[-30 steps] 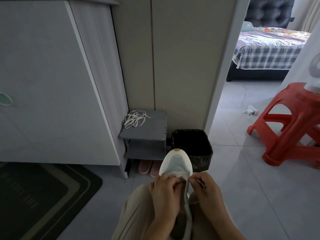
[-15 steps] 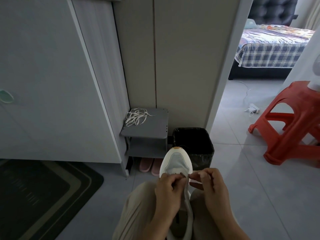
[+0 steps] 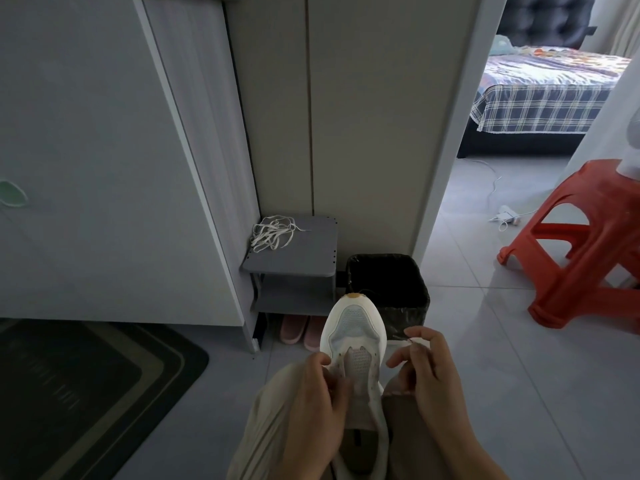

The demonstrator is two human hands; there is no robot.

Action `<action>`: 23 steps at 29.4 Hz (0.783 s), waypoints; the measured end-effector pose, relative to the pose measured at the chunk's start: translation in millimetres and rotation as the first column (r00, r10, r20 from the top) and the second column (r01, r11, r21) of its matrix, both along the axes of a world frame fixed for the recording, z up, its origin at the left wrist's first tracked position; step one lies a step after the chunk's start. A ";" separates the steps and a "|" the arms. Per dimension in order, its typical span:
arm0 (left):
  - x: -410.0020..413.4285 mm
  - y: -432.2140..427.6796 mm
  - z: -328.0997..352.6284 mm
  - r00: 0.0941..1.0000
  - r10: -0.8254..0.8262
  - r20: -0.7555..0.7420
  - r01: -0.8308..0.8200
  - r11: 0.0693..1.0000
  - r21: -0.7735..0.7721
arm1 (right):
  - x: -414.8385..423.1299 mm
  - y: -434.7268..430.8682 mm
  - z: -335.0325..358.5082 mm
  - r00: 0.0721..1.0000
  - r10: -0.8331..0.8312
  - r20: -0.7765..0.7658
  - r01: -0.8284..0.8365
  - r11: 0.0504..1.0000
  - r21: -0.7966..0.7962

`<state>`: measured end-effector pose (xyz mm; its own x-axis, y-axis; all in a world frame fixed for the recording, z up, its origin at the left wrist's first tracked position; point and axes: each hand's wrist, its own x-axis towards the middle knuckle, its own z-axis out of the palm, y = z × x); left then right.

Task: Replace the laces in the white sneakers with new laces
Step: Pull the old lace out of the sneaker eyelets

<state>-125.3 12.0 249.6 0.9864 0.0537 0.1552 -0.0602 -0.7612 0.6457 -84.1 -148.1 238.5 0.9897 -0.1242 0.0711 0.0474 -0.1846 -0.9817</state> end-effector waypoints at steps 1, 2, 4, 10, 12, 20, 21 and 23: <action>0.4 2.3 -2.0 1.000 -0.015 -0.007 0.015 1.000 0.024 | -0.3 0.2 0.5 1.000 0.010 0.008 -0.010 1.000 -0.002; 0.5 3.4 -2.4 0.999 -0.035 -0.021 0.036 0.998 0.045 | -0.2 0.7 0.0 1.000 0.019 0.009 -0.019 1.000 -0.001; -0.7 3.5 -0.6 0.997 -0.054 -0.054 0.056 0.998 0.037 | 0.1 1.8 -1.7 1.000 0.017 -0.004 -0.017 1.000 0.002; -2.9 7.2 3.6 0.997 -0.010 -0.077 0.021 0.989 0.147 | -0.5 4.0 -0.8 1.000 -0.003 0.011 0.003 1.000 -0.015; -3.1 8.2 1.3 1.000 0.003 -0.028 0.001 0.987 0.161 | -0.8 3.4 -2.2 1.000 0.004 -0.002 -0.004 0.999 -0.034; -2.8 9.2 -5.9 1.000 0.008 0.017 -0.011 0.987 0.159 | -3.3 2.6 2.0 1.000 0.000 0.021 0.000 1.000 0.010; -2.2 10.3 -6.7 1.000 0.015 0.019 -0.018 0.988 0.156 | -3.1 3.0 2.4 1.000 0.003 0.020 -0.003 1.000 0.026; -1.0 10.7 -8.1 1.000 0.015 0.010 -0.016 0.987 0.158 | -2.5 2.0 3.2 1.000 0.008 0.015 -0.009 0.998 0.056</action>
